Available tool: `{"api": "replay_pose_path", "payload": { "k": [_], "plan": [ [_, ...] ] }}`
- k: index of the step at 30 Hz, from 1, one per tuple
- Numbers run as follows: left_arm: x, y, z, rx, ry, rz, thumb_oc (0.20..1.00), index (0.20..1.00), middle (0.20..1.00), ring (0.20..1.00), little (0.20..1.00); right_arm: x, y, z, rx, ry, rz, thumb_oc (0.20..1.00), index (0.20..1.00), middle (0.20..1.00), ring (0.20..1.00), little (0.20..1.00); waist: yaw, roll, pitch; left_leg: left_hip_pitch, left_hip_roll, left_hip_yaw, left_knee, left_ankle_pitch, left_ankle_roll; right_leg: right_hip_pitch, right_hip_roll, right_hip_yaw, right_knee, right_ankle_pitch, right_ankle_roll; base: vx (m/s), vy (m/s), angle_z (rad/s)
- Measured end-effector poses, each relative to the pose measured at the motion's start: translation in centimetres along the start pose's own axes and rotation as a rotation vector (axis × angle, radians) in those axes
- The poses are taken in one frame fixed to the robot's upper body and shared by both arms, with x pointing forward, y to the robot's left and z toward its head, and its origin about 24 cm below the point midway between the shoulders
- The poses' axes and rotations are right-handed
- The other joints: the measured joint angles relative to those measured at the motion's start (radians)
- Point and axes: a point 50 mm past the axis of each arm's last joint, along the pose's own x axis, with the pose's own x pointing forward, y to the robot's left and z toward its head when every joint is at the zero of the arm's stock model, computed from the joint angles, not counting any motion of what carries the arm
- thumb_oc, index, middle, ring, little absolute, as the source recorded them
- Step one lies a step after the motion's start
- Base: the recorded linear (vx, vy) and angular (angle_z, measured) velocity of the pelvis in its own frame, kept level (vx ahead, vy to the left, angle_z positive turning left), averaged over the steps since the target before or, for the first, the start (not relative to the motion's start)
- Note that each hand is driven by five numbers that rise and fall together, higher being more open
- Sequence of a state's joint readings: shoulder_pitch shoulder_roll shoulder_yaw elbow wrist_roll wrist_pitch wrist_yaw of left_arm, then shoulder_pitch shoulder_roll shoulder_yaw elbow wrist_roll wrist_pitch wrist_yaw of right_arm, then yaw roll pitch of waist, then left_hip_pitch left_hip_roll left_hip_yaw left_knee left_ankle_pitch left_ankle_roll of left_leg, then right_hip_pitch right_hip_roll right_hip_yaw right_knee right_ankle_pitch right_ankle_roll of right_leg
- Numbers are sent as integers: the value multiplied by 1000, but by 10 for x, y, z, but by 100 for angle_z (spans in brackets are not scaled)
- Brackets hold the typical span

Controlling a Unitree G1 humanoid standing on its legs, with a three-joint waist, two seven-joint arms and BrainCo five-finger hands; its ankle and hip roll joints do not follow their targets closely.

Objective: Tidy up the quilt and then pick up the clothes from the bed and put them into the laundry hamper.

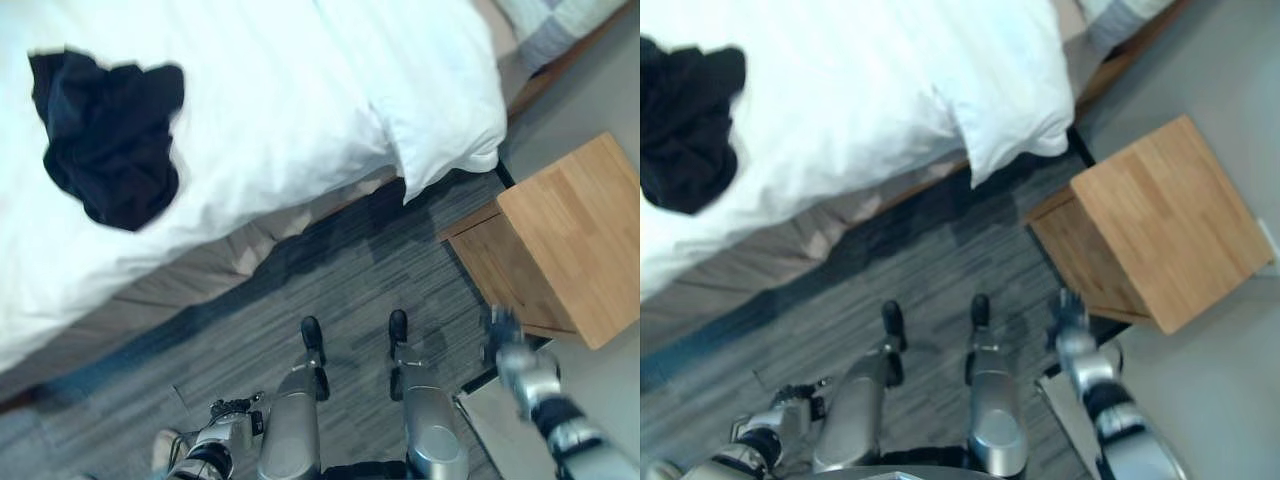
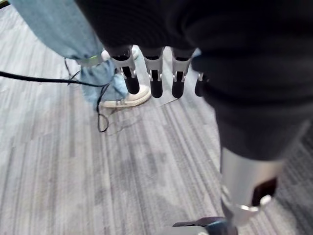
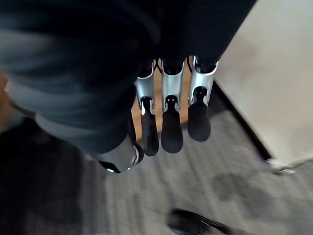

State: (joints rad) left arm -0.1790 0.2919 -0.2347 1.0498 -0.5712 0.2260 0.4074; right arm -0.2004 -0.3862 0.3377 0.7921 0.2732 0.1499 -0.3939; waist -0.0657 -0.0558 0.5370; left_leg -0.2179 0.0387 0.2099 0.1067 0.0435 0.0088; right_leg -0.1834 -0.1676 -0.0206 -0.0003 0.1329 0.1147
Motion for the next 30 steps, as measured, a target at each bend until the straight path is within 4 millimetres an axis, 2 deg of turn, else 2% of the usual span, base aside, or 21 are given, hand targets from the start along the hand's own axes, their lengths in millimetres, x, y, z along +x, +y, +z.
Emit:
{"api": "replay_pose_path", "payload": {
  "k": [1,3,4,7,10,11,14,15,17,18,19,20,21,22,24,25,26,27,28,29,30],
  "plan": [
    [0,-1,0,9,-3,11,1000,1000,1000,1000,1000,-4,6,-22,-19,75,7,1000,1000,1000,1000,1000,-8,7,-7,22,-12,-2,-8,2,0,30,-10,-6,-25,16,-2,-84,242,2],
    [0,-4,-2,33,-11,15,1000,1000,1000,1000,1000,-5,10,-39,-35,158,-3,1000,1000,1000,1000,1000,-7,18,-16,45,-17,-3,-23,0,2,53,-16,-11,-37,19,0,18,155,7],
    [1,-6,-8,92,-34,15,1000,1000,1000,1000,1000,-8,12,-64,-49,298,-34,1000,1000,1000,1000,1000,2,40,-52,67,-24,-4,-44,0,3,67,-23,-17,-45,19,0,50,108,3],
    [1,-5,-19,167,-71,8,1000,1000,1000,1000,1000,-17,11,-92,-47,449,-68,1000,1000,1000,1000,1000,22,74,-115,111,-34,-7,-73,0,3,93,-33,-28,-36,10,10,194,48,7],
    [0,-3,-35,242,-53,-1,1000,1000,1000,1000,1000,-26,10,-112,9,561,-78,1000,1000,1000,1000,1000,12,97,-182,181,-37,-70,-105,1,5,159,-15,-22,-4,-37,13,119,-87,34],
    [1,-1,-40,282,-49,4,1000,1000,1000,1000,1000,-30,9,-120,10,586,-63,1000,1000,1000,1000,1000,7,104,-220,181,-37,-120,-121,2,5,163,7,7,17,-63,12,30,-82,55],
    [1,0,-42,326,-51,32,1000,1000,1000,1000,1000,-27,10,-115,-27,550,-10,1000,1000,1000,1000,1000,-9,104,-230,173,-18,-175,-118,31,1,161,46,-2,52,-101,-11,-29,-91,55],
    [1,-1,-41,328,-47,40,1000,1000,1000,1000,1000,-24,10,-111,-91,517,28,1000,1000,1000,1000,1000,-23,107,-231,136,-10,-203,-97,19,-11,146,63,5,78,-129,-30,-85,-11,48],
    [0,-5,-40,342,-55,35,1000,1000,1000,1000,1000,-23,11,-108,-145,492,59,1000,1000,1000,1000,1000,-12,110,-227,90,3,-220,-48,19,-10,95,80,-6,152,-162,-55,-93,161,46],
    [0,-6,-39,357,-63,34,1000,1000,1000,1000,1000,-22,11,-107,-144,490,63,1000,1000,1000,1000,1000,-10,110,-226,71,5,-228,-26,30,-26,75,73,-12,186,-176,-62,-37,380,66],
    [0,-7,-39,348,-59,32,1000,1000,1000,1000,1000,-17,2,-102,-122,490,48,1000,1000,1000,1000,1000,-13,115,-215,38,10,-222,-20,17,-39,23,55,-42,303,-237,-77,6,364,63],
    [0,-6,-38,318,-46,37,1000,1000,1000,1000,1000,-14,-3,-100,-112,482,38,1000,1000,1000,1000,1000,-15,99,-199,46,21,-176,-7,-18,-33,21,34,-58,311,-242,-83,45,452,63],
    [1,-1,-39,227,-5,60,1000,1000,1000,1000,1000,-11,-4,-94,-81,475,32,1000,1000,1000,1000,1000,-14,77,-188,34,27,-176,52,-32,-24,33,4,-66,296,-227,-69,43,385,26],
    [1,1,-41,186,21,73,1000,1000,1000,1000,1000,-10,-7,-94,-73,476,23,1000,1000,1000,1000,1000,-14,66,-185,30,44,-191,65,-35,-33,42,-2,-68,278,-223,-70,54,545,18],
    [1,6,-53,3,138,115,1000,1000,1000,1000,1000,-8,-13,-91,-54,462,7,1000,1000,1000,1000,1000,-15,77,-184,44,121,-248,66,-43,-49,55,-2,-56,249,-215,-59,36,511,7],
    [1,6,-58,-22,167,122,1000,1000,1000,1000,1000,-7,-16,-92,-32,466,-5,1000,1000,1000,1000,1000,-14,65,-176,45,150,-263,70,-46,-57,53,-8,-54,250,-213,-53,42,683,-17],
    [-1,9,-71,-54,200,134,1000,1000,1000,1000,1000,-6,-18,-91,17,481,-23,1000,1000,1000,1000,1000,-10,78,-176,59,190,-319,74,-57,-78,43,-9,-29,250,-211,-37,61,744,-25],
    [-1,10,-75,-48,208,139,1000,1000,1000,1000,1000,-6,-20,-90,27,483,-29,1000,1000,1000,1000,1000,-10,89,-177,62,189,-326,77,-60,-79,42,-12,-21,251,-213,-29,87,763,-30],
    [-2,9,-77,16,184,142,1000,1000,1000,1000,1000,-7,-25,-95,43,496,-50,1000,1000,1000,1000,1000,-11,90,-173,63,192,-312,83,-66,-74,34,-49,0,254,-204,14,121,766,-15],
    [-3,9,-79,61,167,141,1000,1000,1000,1000,1000,-7,-30,-96,51,504,-72,1000,1000,1000,1000,1000,-13,98,-175,67,182,-285,76,-112,-91,32,-66,12,252,-204,22,109,664,0],
    [-1,10,-72,105,128,143,1000,1000,1000,1000,1000,-8,-28,-98,46,511,-76,1000,1000,1000,1000,1000,-13,83,-171,58,146,-271,85,-118,-139,34,-100,29,245,-201,24,91,586,15]
  ]
}}
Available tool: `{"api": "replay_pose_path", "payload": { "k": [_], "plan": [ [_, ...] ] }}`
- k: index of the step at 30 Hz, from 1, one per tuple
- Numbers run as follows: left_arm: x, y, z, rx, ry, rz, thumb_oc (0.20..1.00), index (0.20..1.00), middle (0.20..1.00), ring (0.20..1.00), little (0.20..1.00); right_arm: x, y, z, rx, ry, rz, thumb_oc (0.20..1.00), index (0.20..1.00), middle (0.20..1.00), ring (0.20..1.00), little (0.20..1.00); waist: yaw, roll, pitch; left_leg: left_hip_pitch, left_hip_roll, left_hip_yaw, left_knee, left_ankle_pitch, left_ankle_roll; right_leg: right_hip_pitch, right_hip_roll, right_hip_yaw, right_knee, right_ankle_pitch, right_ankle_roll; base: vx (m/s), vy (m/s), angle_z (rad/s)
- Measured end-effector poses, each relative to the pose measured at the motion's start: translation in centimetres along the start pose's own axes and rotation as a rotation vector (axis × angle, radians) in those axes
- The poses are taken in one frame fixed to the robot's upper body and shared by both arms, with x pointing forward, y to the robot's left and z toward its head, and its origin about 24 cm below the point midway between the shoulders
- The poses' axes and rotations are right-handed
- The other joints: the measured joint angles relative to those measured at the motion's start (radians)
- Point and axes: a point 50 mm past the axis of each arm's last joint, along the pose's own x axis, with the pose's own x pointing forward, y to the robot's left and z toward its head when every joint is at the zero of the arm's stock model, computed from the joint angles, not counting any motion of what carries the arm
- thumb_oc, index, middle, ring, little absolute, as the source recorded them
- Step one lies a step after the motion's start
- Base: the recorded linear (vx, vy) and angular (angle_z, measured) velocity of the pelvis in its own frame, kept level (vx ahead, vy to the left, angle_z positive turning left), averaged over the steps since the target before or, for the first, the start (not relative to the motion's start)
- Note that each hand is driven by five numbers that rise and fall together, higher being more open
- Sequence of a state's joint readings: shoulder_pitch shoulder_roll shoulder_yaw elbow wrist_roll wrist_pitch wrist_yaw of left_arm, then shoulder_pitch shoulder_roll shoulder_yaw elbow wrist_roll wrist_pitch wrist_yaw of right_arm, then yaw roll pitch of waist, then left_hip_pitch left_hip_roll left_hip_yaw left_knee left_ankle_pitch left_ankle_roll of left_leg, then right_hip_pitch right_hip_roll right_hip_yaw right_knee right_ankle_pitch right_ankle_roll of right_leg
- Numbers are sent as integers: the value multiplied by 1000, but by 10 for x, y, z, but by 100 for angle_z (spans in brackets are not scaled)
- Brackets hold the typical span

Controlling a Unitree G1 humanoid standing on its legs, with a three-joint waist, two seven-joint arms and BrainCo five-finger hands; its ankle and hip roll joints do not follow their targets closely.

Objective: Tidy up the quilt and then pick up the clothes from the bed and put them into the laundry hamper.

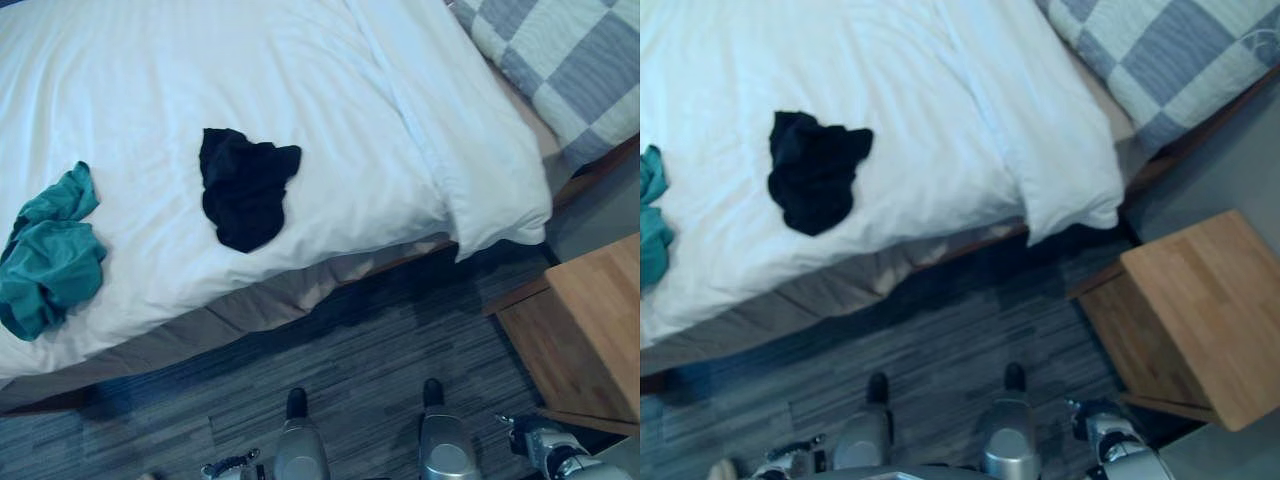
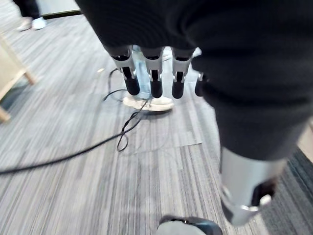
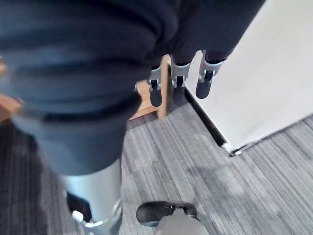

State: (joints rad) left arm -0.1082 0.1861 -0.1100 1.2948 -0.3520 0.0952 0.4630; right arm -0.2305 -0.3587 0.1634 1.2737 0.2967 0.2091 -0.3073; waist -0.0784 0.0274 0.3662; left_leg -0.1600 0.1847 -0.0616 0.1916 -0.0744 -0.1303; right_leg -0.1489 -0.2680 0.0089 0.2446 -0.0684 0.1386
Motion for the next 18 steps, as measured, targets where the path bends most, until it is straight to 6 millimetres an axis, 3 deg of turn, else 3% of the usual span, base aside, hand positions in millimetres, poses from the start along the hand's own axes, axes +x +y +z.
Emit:
{"api": "replay_pose_path", "payload": {
  "k": [2,4,5,6,7,8,10,12,16,17,18],
  "plan": [
    [-2,-4,32,158,-196,-15,1000,1000,1000,1000,1000,0,2,-30,51,92,3,1000,1000,1000,1000,1000,-1,-15,8,-42,-136,0,110,-38,43,-3,-114,48,34,95,-31,67,562,57],
    [-1,2,41,211,-265,-19,1000,1000,1000,1000,1000,-3,14,-36,42,106,46,1000,1000,1000,1000,1000,8,1,10,-15,-171,49,119,-54,93,-19,-143,89,35,244,-74,77,480,-29],
    [2,9,36,213,-248,-20,1000,1000,1000,1000,1000,-6,24,-30,46,77,64,1000,1000,1000,1000,1000,25,17,10,17,-167,102,87,-53,123,-61,-130,93,55,283,-57,72,338,-99],
    [3,11,35,213,-235,-26,1000,1000,1000,1000,1000,-5,22,-30,38,69,65,1000,1000,1000,1000,1000,22,33,13,35,-169,109,58,-48,150,-81,-87,92,83,235,-35,63,340,-91],
    [5,16,34,220,-222,-23,1000,1000,1000,1000,1000,-5,22,-29,27,65,71,1000,1000,1000,1000,1000,22,52,11,48,-166,108,15,-28,145,-88,-40,97,111,181,-3,32,263,-17],
    [5,18,37,221,-221,-31,1000,1000,1000,1000,1000,-6,24,-32,22,67,86,1000,1000,1000,1000,1000,-7,60,4,53,-177,103,-49,12,160,-98,43,85,138,113,-7,20,206,-10],
    [7,21,38,230,-208,-20,1000,1000,1000,1000,1000,-7,31,-33,1,66,102,1000,1000,1000,1000,1000,-6,42,9,97,-200,116,-161,86,165,-104,134,76,135,25,-2,-15,119,-9],
    [4,11,35,194,-181,-31,1000,1000,1000,1000,1000,-9,37,-29,-44,33,117,1000,1000,1000,1000,1000,-24,20,16,118,-230,123,-233,126,183,-112,204,16,90,-5,-48,-86,38,0],
    [-4,-9,40,115,-180,-49,1000,1000,1000,1000,1000,-12,44,-17,-74,-30,137,1000,1000,1000,1000,1000,-39,14,20,107,-236,100,-257,142,173,-105,251,14,16,6,-69,-56,0,26],
    [-8,-14,47,157,-236,-48,1000,1000,1000,1000,1000,-12,47,-18,-110,-42,137,1000,1000,1000,1000,1000,-56,15,19,84,-232,63,-231,136,125,-65,263,20,-33,28,-102,-7,80,79],
    [-10,-17,51,187,-284,-46,1000,1000,1000,1000,1000,-12,45,-18,-139,-46,125,1000,1000,1000,1000,1000,-52,14,19,73,-231,56,-210,125,109,-58,256,-2,-40,47,-124,23,132,77]
  ]
}}
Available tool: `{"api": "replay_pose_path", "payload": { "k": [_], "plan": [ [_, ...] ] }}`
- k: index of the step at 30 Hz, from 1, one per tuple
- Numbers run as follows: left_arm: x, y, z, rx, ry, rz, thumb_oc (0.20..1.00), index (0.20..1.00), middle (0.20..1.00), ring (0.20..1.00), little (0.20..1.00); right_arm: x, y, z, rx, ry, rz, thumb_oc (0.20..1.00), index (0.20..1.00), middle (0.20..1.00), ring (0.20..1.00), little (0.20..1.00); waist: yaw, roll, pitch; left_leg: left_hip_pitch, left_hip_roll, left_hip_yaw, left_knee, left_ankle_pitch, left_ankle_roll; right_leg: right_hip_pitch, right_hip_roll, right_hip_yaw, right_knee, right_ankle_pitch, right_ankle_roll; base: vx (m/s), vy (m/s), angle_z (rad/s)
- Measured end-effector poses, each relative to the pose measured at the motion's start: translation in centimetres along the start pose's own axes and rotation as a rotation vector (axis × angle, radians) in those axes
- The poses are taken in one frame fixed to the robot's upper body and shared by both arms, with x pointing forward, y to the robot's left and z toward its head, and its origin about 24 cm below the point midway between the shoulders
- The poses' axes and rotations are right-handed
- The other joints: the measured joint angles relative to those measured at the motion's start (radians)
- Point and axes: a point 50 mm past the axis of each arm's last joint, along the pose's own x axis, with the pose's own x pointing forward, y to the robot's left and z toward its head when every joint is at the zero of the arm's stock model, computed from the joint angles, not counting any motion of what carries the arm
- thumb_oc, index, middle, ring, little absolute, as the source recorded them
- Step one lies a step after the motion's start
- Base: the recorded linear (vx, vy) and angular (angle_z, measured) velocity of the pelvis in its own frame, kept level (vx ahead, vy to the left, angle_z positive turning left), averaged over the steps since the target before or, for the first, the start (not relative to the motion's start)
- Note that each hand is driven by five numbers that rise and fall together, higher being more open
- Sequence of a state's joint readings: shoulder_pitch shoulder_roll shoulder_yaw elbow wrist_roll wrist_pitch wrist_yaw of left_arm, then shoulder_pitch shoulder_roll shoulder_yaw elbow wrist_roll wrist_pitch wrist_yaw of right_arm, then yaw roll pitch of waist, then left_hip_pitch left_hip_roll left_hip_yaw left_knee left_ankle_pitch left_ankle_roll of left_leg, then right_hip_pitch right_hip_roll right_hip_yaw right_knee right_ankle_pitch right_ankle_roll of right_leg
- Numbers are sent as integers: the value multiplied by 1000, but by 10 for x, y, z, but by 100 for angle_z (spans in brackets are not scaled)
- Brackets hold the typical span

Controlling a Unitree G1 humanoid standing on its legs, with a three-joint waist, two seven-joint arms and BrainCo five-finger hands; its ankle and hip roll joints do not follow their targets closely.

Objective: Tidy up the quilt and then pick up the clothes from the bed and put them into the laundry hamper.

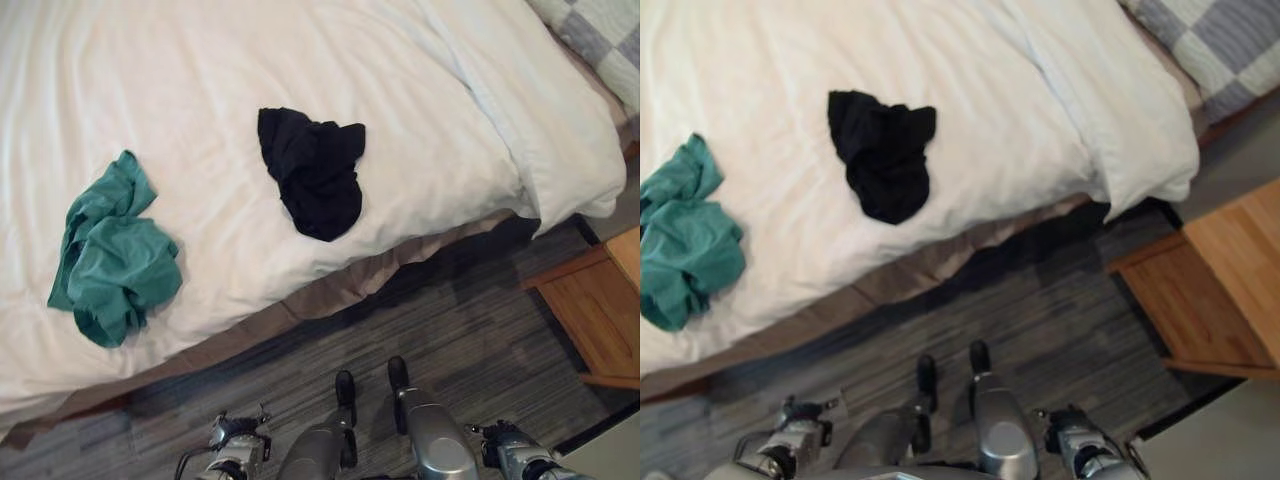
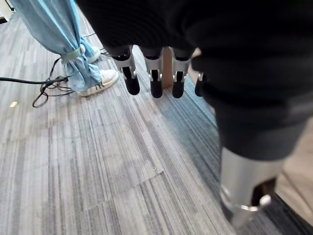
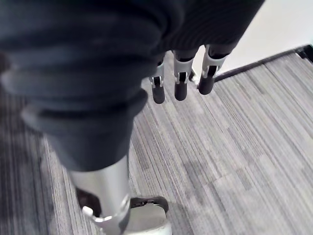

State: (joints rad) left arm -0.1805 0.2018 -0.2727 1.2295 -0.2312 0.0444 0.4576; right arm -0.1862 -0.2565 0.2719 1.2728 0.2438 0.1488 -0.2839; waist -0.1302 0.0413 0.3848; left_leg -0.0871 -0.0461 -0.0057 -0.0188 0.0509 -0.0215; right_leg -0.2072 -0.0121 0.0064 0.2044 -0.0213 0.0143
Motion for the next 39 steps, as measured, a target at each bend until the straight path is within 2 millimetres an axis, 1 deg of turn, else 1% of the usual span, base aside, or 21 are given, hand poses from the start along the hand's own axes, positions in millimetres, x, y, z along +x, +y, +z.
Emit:
{"api": "replay_pose_path", "payload": {
  "k": [2,3,4,5,6,8,9,11,13,14,16,18,19,20,22,24,25,29,33,35,39],
  "plan": [
    [0,0,1,23,-16,14,1000,1000,1000,1000,1000,1,-5,6,-11,-18,-24,1000,1000,1000,1000,1000,7,-2,0,-34,1,12,58,-18,-20,-10,-9,-13,21,-5,-19,86,223,36],
    [2,3,4,-6,-3,23,1000,1000,1000,1000,1000,3,-18,16,84,-20,-50,1000,1000,1000,1000,1000,8,-19,10,-121,1,55,211,-74,-39,0,-53,-34,11,2,-39,120,292,56],
    [3,7,4,-51,20,36,1000,1000,1000,1000,1000,4,-23,20,140,-22,-58,1000,1000,1000,1000,1000,6,-30,12,-143,22,67,255,-91,-21,25,-68,-44,-19,12,-34,117,303,54],
    [5,13,-3,-87,60,56,1000,1000,1000,1000,1000,4,-29,22,168,-23,-72,1000,1000,1000,1000,1000,11,-43,9,-131,67,67,253,-92,-28,63,-79,-44,-56,17,-37,107,370,22],
    [5,20,-20,-116,124,81,1000,1000,1000,1000,1000,5,-37,26,167,-44,-91,1000,1000,1000,1000,1000,20,-55,11,-93,149,34,226,-85,-43,110,-82,-30,-94,24,-34,73,290,-20],
    [2,24,-39,-177,201,120,1000,1000,1000,1000,1000,5,-43,34,147,-93,-103,1000,1000,1000,1000,1000,33,-45,-11,-52,229,-26,167,-70,-67,123,-75,-2,-118,27,-28,35,311,-38],
    [1,25,-45,-189,231,132,1000,1000,1000,1000,1000,5,-44,35,147,-103,-100,1000,1000,1000,1000,1000,30,-40,-20,-40,251,-38,159,-67,-70,122,-74,3,-121,27,-27,21,517,-22],
    [0,27,-54,-175,253,145,1000,1000,1000,1000,1000,6,-51,34,143,-89,-104,1000,1000,1000,1000,1000,42,-31,-30,-19,282,-96,134,-57,-86,109,-89,53,-121,54,23,5,563,-39],
    [0,28,-51,-121,210,142,1000,1000,1000,1000,1000,6,-51,33,140,-79,-102,1000,1000,1000,1000,1000,51,-19,-33,21,270,-104,82,-13,-53,82,-99,87,-121,73,66,9,659,-48],
    [2,25,-40,-38,147,124,1000,1000,1000,1000,1000,6,-53,26,126,-54,-109,1000,1000,1000,1000,1000,33,-9,-33,24,256,-47,61,-41,-83,86,-124,83,-121,71,100,32,672,20],
    [6,23,-12,44,22,103,1000,1000,1000,1000,1000,7,-47,8,115,-4,-102,1000,1000,1000,1000,1000,16,-29,-35,27,187,-36,33,-43,-78,81,-193,71,-101,67,106,48,462,56],
    [7,22,7,96,-69,69,1000,1000,1000,1000,1000,5,-32,-19,148,104,-73,1000,1000,1000,1000,1000,27,-57,-46,9,74,-36,109,-84,-21,79,-292,120,-62,94,105,40,449,23],
    [8,22,6,70,-54,67,1000,1000,1000,1000,1000,4,-28,-22,178,120,-62,1000,1000,1000,1000,1000,27,-55,-46,13,57,-29,121,-96,-8,79,-307,122,-52,116,100,24,391,-32],
    [8,28,-6,-28,17,79,1000,1000,1000,1000,1000,3,-17,-23,218,131,-34,1000,1000,1000,1000,1000,32,-43,-45,44,49,19,119,-103,15,70,-318,89,-44,195,99,28,243,-69],
    [8,34,-23,-78,87,94,1000,1000,1000,1000,1000,1,-4,-20,215,118,-1,1000,1000,1000,1000,1000,47,-27,-51,72,54,47,99,-108,28,54,-302,67,-29,210,120,47,222,-68],
    [8,37,-30,-105,121,87,1000,1000,1000,1000,1000,-1,2,-28,244,133,12,1000,1000,1000,1000,1000,48,1,-64,93,68,33,31,-66,54,55,-196,59,-3,94,135,9,145,-12],
    [8,37,-32,-110,128,89,1000,1000,1000,1000,1000,-1,1,-28,244,129,10,1000,1000,1000,1000,1000,47,-1,-68,92,67,28,17,-54,55,58,-181,52,-6,82,133,-12,36,23],
    [5,31,-40,-138,171,80,1000,1000,1000,1000,1000,0,-3,-18,236,77,-25,1000,1000,1000,1000,1000,51,-35,-77,91,42,12,-37,-6,41,142,-176,31,-164,79,140,42,-40,21],
    [-1,23,-48,-362,206,116,1000,1000,1000,1000,1000,1,-13,12,439,-17,-69,1000,1000,1000,1000,1000,52,-35,-78,123,86,9,-56,3,15,194,-133,19,-217,95,143,123,-107,1],
    [0,33,-32,-726,173,193,1000,1000,1000,1000,1000,-4,-35,35,686,-130,-153,1000,1000,1000,1000,1000,52,-36,-82,132,109,-1,-61,-5,2,224,-112,8,-255,99,137,133,-115,9],
    [-8,58,21,-904,-123,300,1000,1000,1000,1000,1000,-25,-89,73,800,-388,-342,1000,1000,1000,1000,1000,53,-35,-88,121,129,-14,-61,-1,-7,230,-91,-7,-262,106,127,23,-161,12]
  ]
}}
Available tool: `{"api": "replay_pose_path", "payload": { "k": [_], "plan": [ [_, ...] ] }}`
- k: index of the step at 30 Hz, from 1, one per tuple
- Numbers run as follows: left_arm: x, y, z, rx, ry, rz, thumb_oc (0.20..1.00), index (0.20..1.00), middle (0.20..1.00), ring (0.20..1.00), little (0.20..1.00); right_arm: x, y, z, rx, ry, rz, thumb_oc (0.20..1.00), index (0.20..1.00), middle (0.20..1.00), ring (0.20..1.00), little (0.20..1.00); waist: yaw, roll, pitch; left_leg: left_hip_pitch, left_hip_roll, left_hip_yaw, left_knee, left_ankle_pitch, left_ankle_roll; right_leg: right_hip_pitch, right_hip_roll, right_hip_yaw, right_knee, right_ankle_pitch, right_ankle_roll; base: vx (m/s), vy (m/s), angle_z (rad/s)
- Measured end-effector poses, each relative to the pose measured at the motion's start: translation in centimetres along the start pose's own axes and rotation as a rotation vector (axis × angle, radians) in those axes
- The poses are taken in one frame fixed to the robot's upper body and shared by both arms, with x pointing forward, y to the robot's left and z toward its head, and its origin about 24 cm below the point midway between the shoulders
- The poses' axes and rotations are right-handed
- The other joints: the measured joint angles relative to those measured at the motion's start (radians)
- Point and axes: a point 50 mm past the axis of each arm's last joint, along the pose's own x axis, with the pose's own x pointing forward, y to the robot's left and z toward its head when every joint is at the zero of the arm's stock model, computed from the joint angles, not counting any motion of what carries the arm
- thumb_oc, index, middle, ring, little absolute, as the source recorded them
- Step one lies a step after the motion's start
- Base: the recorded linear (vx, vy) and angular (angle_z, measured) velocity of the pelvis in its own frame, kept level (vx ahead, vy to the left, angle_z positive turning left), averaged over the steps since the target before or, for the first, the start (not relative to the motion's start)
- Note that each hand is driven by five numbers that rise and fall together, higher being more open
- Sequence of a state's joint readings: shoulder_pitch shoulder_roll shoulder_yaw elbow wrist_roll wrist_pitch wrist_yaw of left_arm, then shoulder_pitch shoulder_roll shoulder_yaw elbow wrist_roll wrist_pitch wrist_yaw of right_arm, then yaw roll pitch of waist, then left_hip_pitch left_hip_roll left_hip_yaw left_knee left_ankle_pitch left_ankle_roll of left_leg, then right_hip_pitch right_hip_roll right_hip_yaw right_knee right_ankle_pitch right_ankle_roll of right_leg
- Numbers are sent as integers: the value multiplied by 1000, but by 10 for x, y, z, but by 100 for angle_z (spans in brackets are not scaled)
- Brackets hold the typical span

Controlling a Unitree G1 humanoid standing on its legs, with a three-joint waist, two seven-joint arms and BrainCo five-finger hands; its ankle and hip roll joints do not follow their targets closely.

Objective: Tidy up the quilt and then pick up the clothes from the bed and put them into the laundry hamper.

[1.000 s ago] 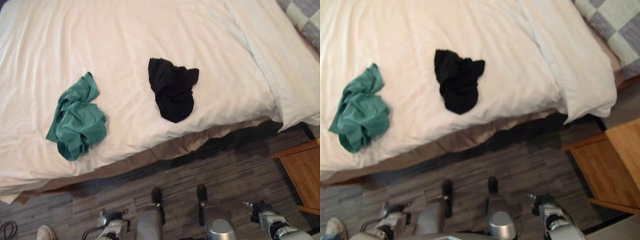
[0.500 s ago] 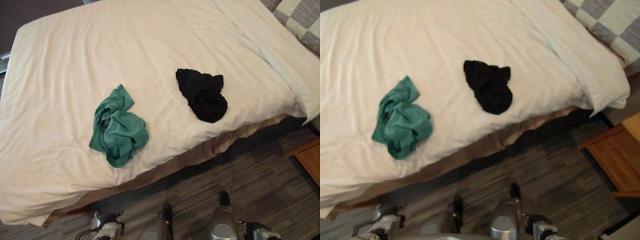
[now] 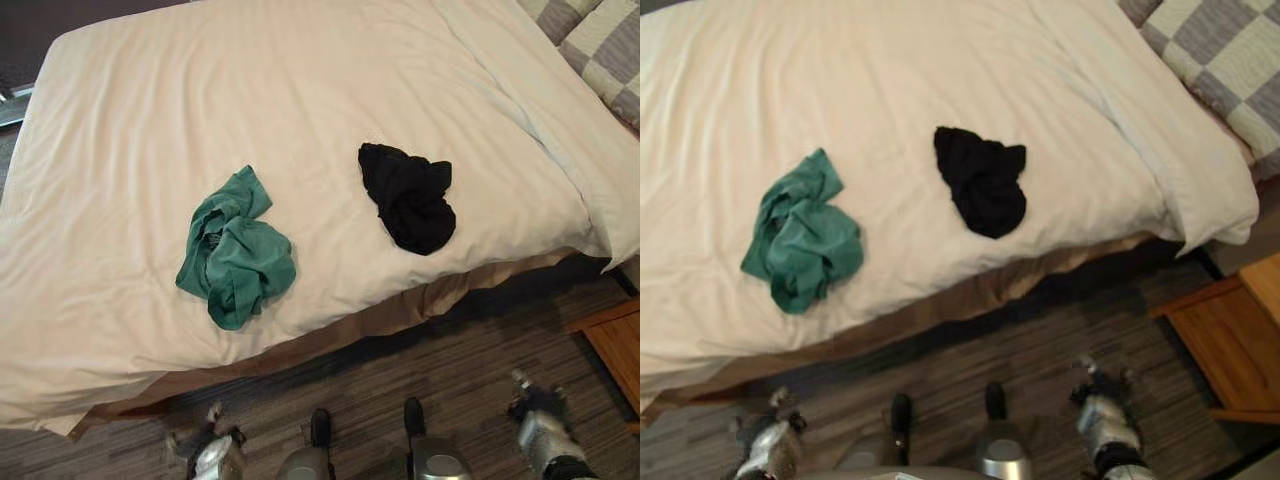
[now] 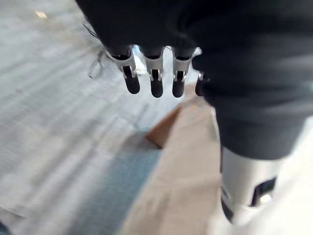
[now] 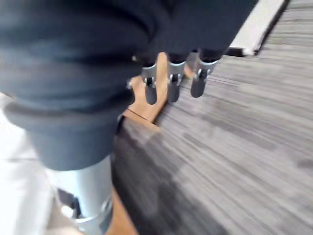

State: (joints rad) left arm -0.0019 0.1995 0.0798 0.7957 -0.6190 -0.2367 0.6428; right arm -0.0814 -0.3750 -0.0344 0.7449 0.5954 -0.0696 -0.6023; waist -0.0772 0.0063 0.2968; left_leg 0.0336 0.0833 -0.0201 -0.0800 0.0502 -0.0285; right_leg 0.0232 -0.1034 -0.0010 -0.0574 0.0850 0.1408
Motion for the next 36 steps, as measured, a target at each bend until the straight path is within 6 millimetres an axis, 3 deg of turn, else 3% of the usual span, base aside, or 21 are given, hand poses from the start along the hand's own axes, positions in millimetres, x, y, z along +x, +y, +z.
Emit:
{"api": "replay_pose_path", "payload": {
  "k": [1,2,3,5,6,7,9,11,14,18,20,21,25,28,32,36],
  "plan": [
    [-6,-14,25,-66,-140,-32,1000,1000,1000,1000,1000,2,-5,31,45,-115,-26,1000,1000,1000,1000,1000,1,-5,-5,-12,4,-6,-2,3,-3,-2,5,-9,-4,1,-1,-1,-113,14],
    [-12,-18,38,-107,-208,-47,1000,1000,1000,1000,1000,1,-9,43,71,-168,-43,1000,1000,1000,1000,1000,-1,-7,-5,-19,5,-14,-3,5,-7,-4,6,-15,-9,2,-4,-27,-105,24],
    [-32,-34,75,-213,-378,-117,1000,1000,1000,1000,1000,-7,-17,80,115,-324,-76,1000,1000,1000,1000,1000,-1,-15,-6,-32,8,-23,-4,8,-8,-4,11,-26,-22,9,-14,-18,-62,19],
    [-60,-42,118,-327,-587,-207,1000,1000,1000,1000,1000,-21,-21,117,126,-510,-82,1000,1000,1000,1000,1000,1,-24,-8,-41,12,-25,0,12,-9,-10,16,-29,-22,12,-20,28,-14,10],
    [-89,-40,154,-426,-720,-270,1000,1000,1000,1000,1000,-39,-22,144,139,-628,-67,1000,1000,1000,1000,1000,0,-24,-7,-42,10,-28,0,23,-24,-10,17,-32,-22,12,-21,54,2,7],
    [-104,-37,169,-470,-800,-301,1000,1000,1000,1000,1000,-47,-22,154,138,-687,-62,1000,1000,1000,1000,1000,-1,-25,-7,-42,9,-31,0,23,-24,-7,18,-35,-21,12,-21,60,1,15],
    [-157,-27,226,-560,-1183,-384,1000,1000,1000,1000,1000,-69,-14,188,59,-879,-5,1000,1000,1000,1000,1000,3,-19,-14,-31,6,-47,1,23,-24,8,17,-47,-20,9,-23,70,-13,19],
    [-170,-26,246,-577,-1323,-356,1000,1000,1000,1000,1000,-72,-8,204,3,-935,27,1000,1000,1000,1000,1000,13,-11,-17,-31,0,-48,1,21,-23,12,9,-47,-21,6,-18,67,-18,7],
    [-171,-33,260,-500,-1390,-267,1000,1000,1000,1000,1000,-75,14,230,-90,-980,121,1000,1000,1000,1000,1000,26,-7,-19,-26,-7,-49,1,19,-22,15,3,-47,-21,6,-18,159,-40,3],
    [-137,-80,287,-109,-1314,-145,1000,1000,1000,1000,1000,-93,82,283,-337,-1042,266,1000,1000,1000,1000,1000,32,2,-25,-18,-5,-49,1,25,-27,19,-2,-46,-22,11,-22,140,-27,-1],
    [-121,-89,285,-14,-1254,-103,1000,1000,1000,1000,1000,-99,94,297,-389,-1061,281,1000,1000,1000,1000,1000,30,3,-26,-19,-4,-49,1,28,-28,18,-1,-47,-22,11,-22,-66,2,-1],
    [-104,-93,280,73,-1219,-63,1000,1000,1000,1000,1000,-101,103,308,-441,-1063,281,1000,1000,1000,1000,1000,35,4,-26,-28,-3,-47,3,30,-31,8,-1,-46,-22,11,-22,-189,-13,0],
    [-68,-107,284,245,-1120,-22,1000,1000,1000,1000,1000,-101,116,345,-569,-1047,206,1000,1000,1000,1000,1000,49,9,-14,-143,-1,-46,31,44,-39,-95,1,-43,-21,35,-20,-195,-18,-2],
    [-70,-124,297,300,-1136,-54,1000,1000,1000,1000,1000,-117,125,364,-609,-1110,187,1000,1000,1000,1000,1000,55,7,54,-170,4,-46,31,56,-42,-123,7,-44,-21,49,-23,-136,-10,0],
    [-98,-147,333,322,-1243,-108,1000,1000,1000,1000,1000,-154,133,397,-620,-1243,189,1000,1000,1000,1000,1000,51,-8,166,-227,10,-42,34,70,-50,-183,19,-35,-20,72,-29,-28,-59,-6],
    [-114,-163,336,386,-1298,-183,1000,1000,1000,1000,1000,-160,154,383,-690,-1252,236,1000,1000,1000,1000,1000,49,-36,200,-259,24,-38,39,70,-51,-214,31,-29,-20,74,-32,-48,-91,-5]
  ]
}}
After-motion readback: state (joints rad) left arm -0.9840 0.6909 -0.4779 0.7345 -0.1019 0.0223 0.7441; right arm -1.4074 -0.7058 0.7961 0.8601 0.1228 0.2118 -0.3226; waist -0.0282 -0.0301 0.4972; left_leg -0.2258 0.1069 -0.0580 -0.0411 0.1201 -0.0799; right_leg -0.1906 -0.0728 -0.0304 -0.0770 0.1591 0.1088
